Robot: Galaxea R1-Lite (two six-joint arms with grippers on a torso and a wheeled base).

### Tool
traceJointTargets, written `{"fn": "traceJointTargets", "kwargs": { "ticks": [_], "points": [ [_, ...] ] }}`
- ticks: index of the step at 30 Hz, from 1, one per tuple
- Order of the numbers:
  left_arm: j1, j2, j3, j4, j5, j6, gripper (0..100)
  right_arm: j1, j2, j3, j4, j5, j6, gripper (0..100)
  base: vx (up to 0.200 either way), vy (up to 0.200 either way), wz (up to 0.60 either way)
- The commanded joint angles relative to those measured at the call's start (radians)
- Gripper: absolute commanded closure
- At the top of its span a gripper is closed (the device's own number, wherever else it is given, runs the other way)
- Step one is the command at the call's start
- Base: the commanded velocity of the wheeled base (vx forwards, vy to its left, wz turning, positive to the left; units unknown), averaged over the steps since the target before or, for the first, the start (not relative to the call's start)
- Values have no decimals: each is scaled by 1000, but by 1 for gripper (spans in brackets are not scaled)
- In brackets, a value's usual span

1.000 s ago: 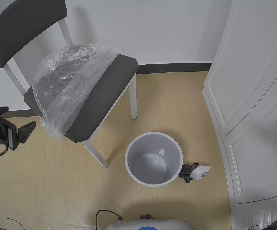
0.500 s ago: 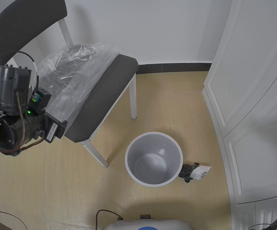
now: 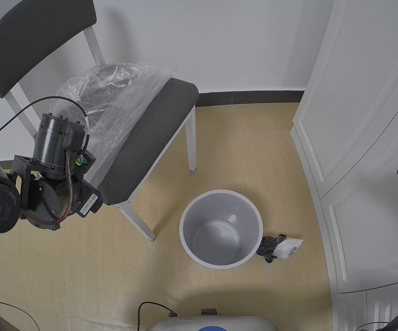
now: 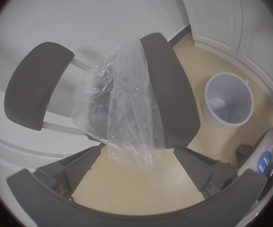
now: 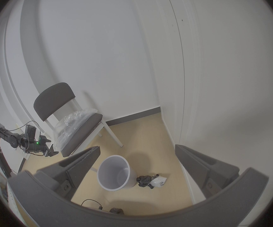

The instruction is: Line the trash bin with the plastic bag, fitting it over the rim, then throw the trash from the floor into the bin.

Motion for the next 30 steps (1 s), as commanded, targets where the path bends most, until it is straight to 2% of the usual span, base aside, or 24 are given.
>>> {"fn": "traceJointTargets", "kwargs": {
  "ticks": [1,12,20,30],
  "points": [
    [19,36,-10,-1,7,4,0,0,-8,2,0,2,-2,0,0,0,0],
    [53,56,-59,-1,12,9,0,0,-9,0,-2,5,-2,0,0,0,0],
    [105,70,-87,-19,32,35,0,0,-8,0,-2,6,-3,0,0,0,0],
    [105,69,-88,-21,34,60,0,2,-12,0,-3,6,-3,0,0,0,0]
  ]
}}
